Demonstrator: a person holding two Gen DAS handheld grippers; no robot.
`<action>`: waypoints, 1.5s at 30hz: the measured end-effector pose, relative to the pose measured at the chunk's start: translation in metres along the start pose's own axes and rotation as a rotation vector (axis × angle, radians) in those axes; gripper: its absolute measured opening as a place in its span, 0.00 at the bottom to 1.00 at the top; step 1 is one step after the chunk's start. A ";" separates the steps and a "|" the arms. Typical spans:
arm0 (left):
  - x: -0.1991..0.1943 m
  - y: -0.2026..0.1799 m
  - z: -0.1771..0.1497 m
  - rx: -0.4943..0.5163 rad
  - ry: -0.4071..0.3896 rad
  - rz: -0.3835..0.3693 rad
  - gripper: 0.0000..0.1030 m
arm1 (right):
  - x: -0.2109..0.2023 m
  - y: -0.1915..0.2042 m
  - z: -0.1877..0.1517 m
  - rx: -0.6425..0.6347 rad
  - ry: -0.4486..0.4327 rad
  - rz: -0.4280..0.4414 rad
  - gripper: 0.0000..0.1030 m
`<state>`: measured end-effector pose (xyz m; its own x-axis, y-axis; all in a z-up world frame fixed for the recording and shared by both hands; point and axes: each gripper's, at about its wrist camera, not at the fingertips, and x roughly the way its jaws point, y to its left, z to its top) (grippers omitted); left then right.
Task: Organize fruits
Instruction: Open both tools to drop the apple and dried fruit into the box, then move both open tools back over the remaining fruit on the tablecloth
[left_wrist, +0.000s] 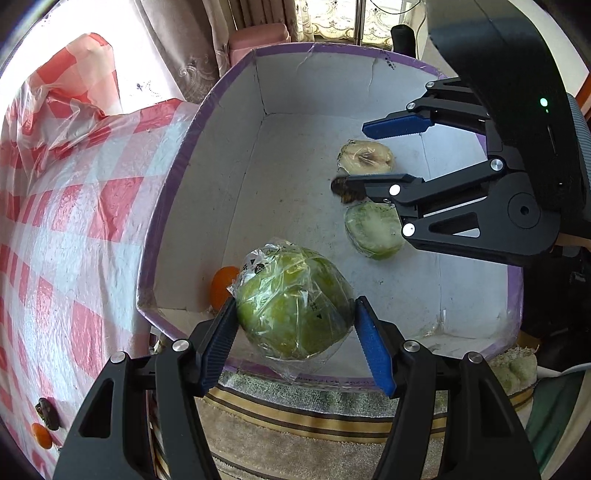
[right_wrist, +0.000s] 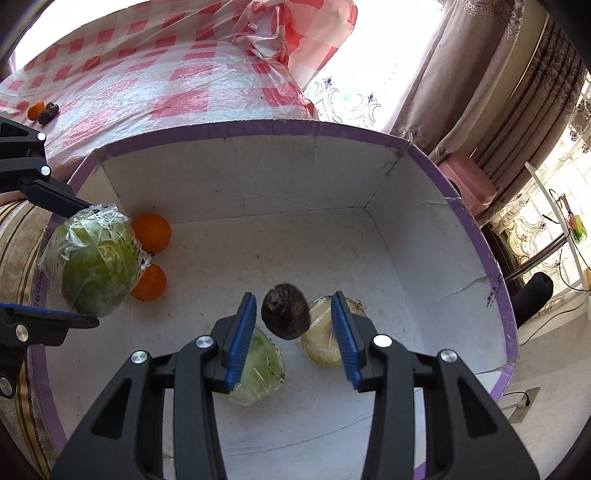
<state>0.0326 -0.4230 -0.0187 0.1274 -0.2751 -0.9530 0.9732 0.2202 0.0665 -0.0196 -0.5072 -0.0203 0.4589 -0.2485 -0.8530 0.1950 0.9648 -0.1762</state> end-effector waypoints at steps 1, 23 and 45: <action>0.001 0.001 -0.001 -0.002 0.007 0.000 0.60 | 0.000 0.000 0.000 0.000 -0.001 -0.002 0.50; -0.084 0.047 -0.045 -0.123 -0.152 0.042 0.68 | -0.005 0.008 0.005 -0.016 -0.014 -0.006 0.80; -0.134 0.105 -0.147 -0.362 -0.284 0.134 0.68 | -0.039 0.056 0.033 -0.092 -0.123 0.044 0.90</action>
<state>0.0897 -0.2251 0.0720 0.3439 -0.4560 -0.8208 0.8219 0.5689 0.0282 0.0021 -0.4466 0.0189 0.5688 -0.2094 -0.7954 0.0953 0.9773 -0.1891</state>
